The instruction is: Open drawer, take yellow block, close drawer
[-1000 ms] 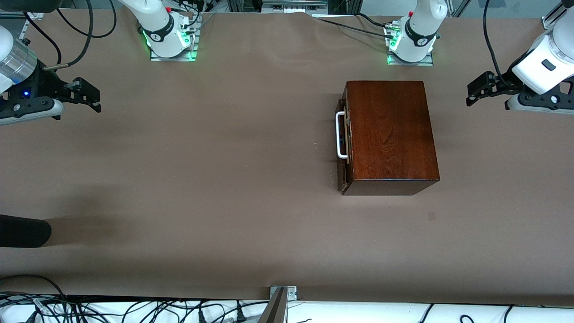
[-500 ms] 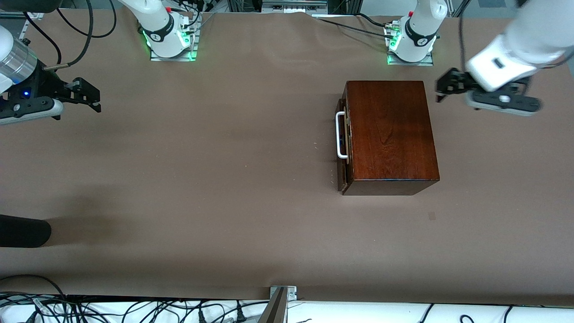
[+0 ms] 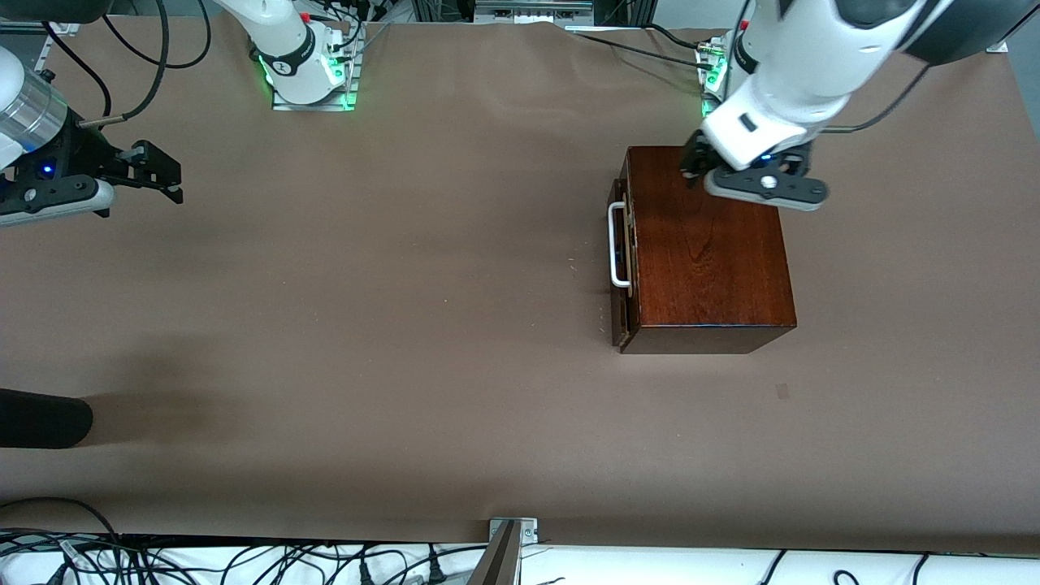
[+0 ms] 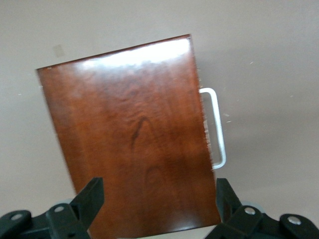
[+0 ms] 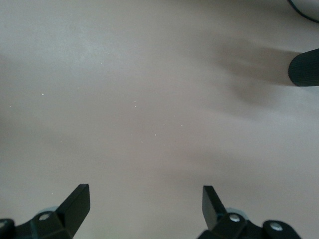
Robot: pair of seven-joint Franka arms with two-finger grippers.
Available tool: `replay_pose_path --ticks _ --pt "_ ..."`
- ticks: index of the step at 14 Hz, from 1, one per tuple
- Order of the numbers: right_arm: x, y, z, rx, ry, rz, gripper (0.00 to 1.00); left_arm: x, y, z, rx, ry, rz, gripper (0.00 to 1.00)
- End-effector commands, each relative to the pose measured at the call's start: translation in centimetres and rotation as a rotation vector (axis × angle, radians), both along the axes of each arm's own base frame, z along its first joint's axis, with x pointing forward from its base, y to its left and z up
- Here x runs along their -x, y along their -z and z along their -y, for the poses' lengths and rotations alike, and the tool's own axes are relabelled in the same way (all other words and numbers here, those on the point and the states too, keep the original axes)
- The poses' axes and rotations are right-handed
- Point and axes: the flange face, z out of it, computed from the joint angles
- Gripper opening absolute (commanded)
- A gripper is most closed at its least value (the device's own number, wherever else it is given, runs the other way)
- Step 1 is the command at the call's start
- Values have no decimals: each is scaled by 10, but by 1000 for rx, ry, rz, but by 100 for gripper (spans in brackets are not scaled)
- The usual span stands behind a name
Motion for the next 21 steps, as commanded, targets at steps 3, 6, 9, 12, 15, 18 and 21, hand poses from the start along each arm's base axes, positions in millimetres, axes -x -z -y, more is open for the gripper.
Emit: replay_pose_path --ticks 3,6,9,12,15,18,21 --pt "0 -5 0 -10 6 -1 100 -5 35 63 51 -35 23 100" --pt "1 -5 0 -10 6 1 100 -5 66 89 43 -28 17 100" --pt "0 -5 0 -10 6 2 100 6 105 122 -76 -6 47 100" --pt "1 -6 -1 -10 4 4 100 14 145 142 -121 14 28 100" --pt "0 -5 -2 -10 4 2 100 14 167 145 -122 29 27 100" --pt "1 -6 -2 -10 4 6 100 16 194 140 -177 47 26 100" --pt "0 -6 -2 -10 3 5 100 32 217 155 -184 21 33 100"
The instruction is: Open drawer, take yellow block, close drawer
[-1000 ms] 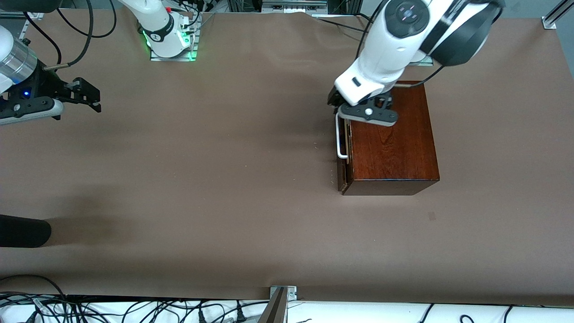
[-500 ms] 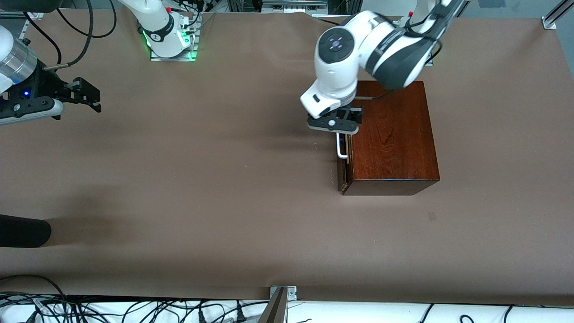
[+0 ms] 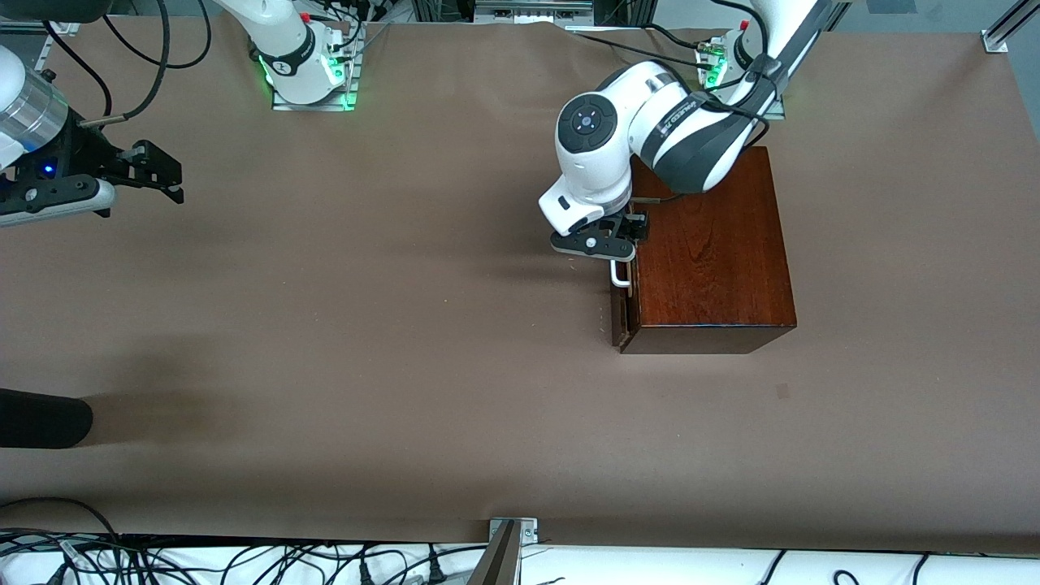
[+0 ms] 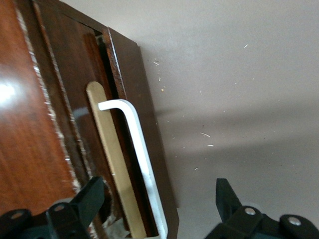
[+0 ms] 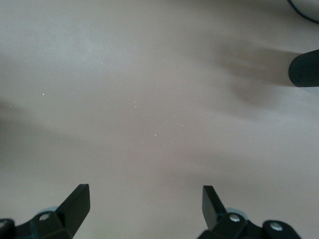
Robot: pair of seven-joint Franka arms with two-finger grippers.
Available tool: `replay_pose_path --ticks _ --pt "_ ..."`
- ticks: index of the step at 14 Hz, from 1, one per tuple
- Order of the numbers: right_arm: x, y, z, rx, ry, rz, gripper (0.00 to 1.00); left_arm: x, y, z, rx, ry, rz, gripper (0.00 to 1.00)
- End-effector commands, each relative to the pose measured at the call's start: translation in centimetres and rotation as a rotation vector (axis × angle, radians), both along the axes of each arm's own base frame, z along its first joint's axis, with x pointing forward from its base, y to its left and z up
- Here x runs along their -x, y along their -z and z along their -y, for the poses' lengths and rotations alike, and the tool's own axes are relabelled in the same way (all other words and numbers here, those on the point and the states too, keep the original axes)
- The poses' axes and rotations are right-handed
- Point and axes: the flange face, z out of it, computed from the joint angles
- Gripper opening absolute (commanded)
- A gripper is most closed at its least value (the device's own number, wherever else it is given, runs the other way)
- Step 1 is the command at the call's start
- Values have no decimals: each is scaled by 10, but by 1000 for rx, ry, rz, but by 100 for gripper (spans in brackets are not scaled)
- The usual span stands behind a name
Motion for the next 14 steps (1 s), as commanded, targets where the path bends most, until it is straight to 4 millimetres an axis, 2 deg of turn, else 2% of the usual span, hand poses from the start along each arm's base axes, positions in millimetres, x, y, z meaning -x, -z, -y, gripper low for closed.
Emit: replay_pose_path --ticks 1,5,8,14 --pt "0 -6 0 -10 5 6 100 12 20 10 -36 -7 48 100" --pt "0 -6 0 -10 5 6 100 15 48 8 -96 -13 71 100" --pt "0 -5 0 -10 5 4 100 28 64 26 -91 -40 91 100" --pt "0 -6 0 -10 5 6 100 30 74 33 -71 -46 93 100"
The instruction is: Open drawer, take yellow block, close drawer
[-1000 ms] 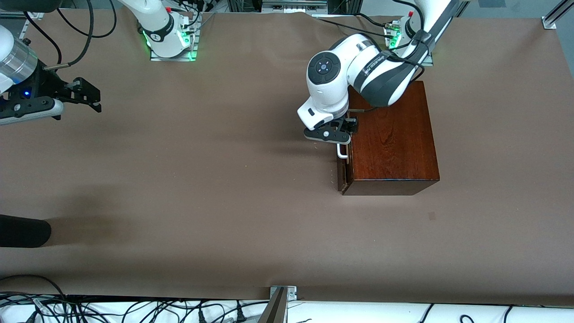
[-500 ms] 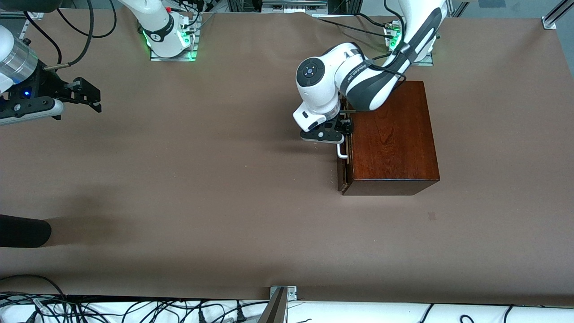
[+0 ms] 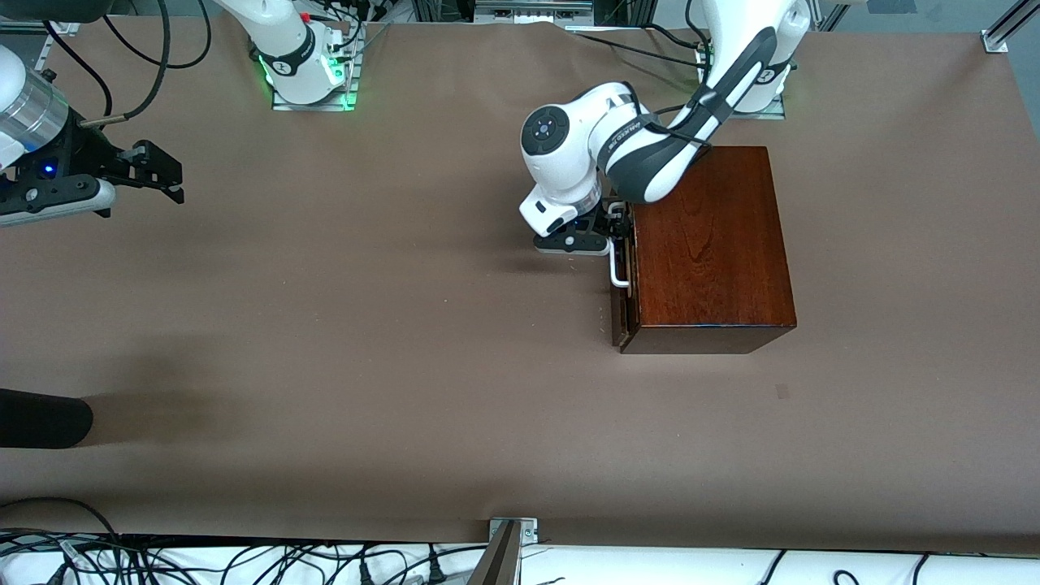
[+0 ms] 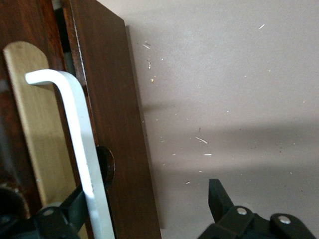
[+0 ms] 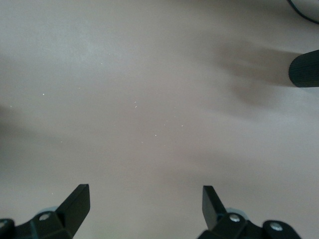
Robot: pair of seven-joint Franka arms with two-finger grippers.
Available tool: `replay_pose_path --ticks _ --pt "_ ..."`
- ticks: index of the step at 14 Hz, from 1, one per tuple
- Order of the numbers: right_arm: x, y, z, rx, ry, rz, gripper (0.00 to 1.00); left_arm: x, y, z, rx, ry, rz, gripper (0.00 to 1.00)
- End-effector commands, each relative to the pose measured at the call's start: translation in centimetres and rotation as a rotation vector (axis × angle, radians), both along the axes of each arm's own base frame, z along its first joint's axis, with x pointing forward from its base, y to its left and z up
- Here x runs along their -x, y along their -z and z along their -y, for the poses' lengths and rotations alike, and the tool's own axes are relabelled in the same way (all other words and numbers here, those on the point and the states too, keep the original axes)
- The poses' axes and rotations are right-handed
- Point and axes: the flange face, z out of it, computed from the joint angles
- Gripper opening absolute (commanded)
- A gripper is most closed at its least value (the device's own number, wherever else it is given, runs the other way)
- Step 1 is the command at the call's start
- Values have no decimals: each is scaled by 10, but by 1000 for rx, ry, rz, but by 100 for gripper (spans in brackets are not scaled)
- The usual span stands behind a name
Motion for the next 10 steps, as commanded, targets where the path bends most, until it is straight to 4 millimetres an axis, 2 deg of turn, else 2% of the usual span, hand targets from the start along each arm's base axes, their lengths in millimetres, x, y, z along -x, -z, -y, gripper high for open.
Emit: replay_pose_path --ticks 1,5,7,10 --pt "0 -5 0 -10 6 4 100 0 5 8 26 4 33 100" --pt "0 -5 0 -10 6 4 100 3 14 39 152 -24 84 100" --pt "0 -5 0 -10 6 7 100 -1 10 50 196 -34 88 100" --pt "0 -5 1 -10 4 7 100 -5 -2 82 251 -59 110 100"
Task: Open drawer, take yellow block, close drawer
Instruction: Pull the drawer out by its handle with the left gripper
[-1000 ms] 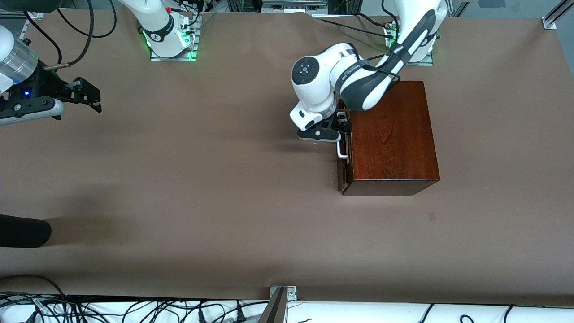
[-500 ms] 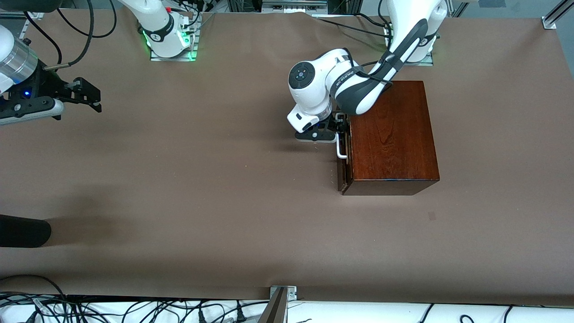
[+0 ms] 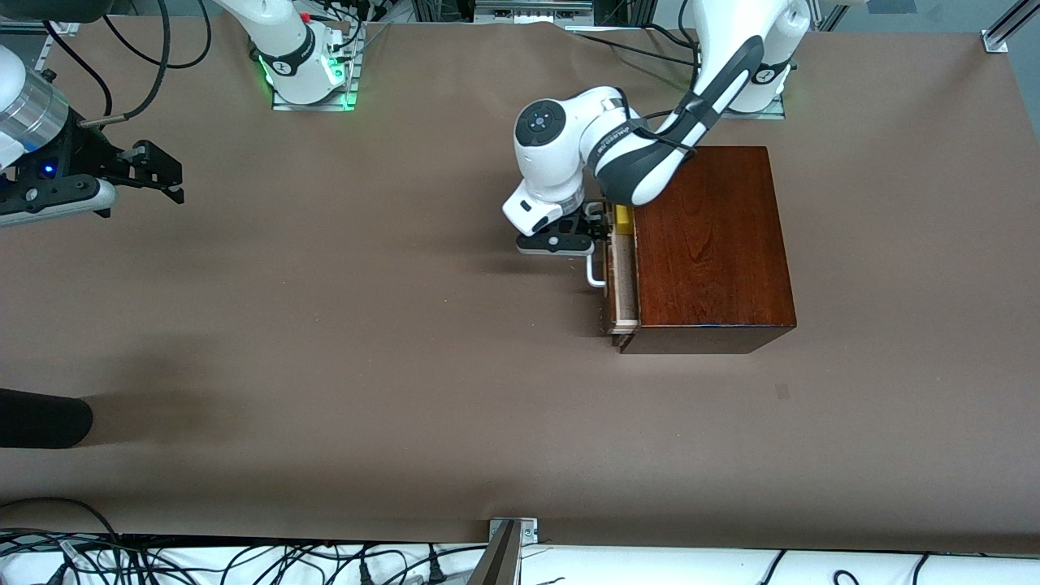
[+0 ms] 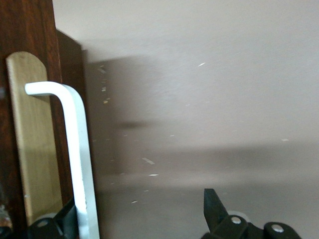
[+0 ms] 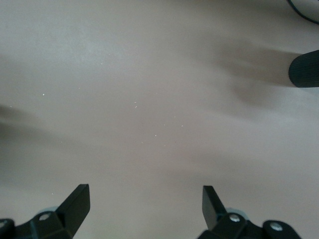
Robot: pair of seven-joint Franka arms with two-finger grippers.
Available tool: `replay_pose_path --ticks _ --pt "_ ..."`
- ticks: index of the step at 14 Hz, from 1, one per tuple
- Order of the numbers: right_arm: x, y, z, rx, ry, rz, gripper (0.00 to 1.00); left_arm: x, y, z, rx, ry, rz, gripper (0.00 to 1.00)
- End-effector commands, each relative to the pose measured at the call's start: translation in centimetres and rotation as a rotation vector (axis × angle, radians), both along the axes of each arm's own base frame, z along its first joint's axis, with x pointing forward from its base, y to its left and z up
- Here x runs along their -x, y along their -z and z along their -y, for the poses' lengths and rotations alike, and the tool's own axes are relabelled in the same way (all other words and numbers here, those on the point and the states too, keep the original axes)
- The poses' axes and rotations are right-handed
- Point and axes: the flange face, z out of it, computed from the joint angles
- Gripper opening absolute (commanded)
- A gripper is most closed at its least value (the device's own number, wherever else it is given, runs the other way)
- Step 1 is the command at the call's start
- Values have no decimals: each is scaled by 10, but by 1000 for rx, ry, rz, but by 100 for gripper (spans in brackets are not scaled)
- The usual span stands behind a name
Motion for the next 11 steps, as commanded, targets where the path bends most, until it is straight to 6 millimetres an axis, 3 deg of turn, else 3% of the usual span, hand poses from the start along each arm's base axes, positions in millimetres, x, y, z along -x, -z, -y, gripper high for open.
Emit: replay_pose_path --ticks 1,6,8,11 --pt "-1 -6 1 -12 4 8 100 -5 4 45 100 -8 16 100" --pt "-1 -6 2 -10 7 8 100 -6 -5 45 95 0 29 100" --pt "-1 -6 2 -10 5 9 100 -10 -26 40 68 -4 39 100" --pt "-1 -6 2 -10 5 9 100 -20 -73 32 3 -32 42 100"
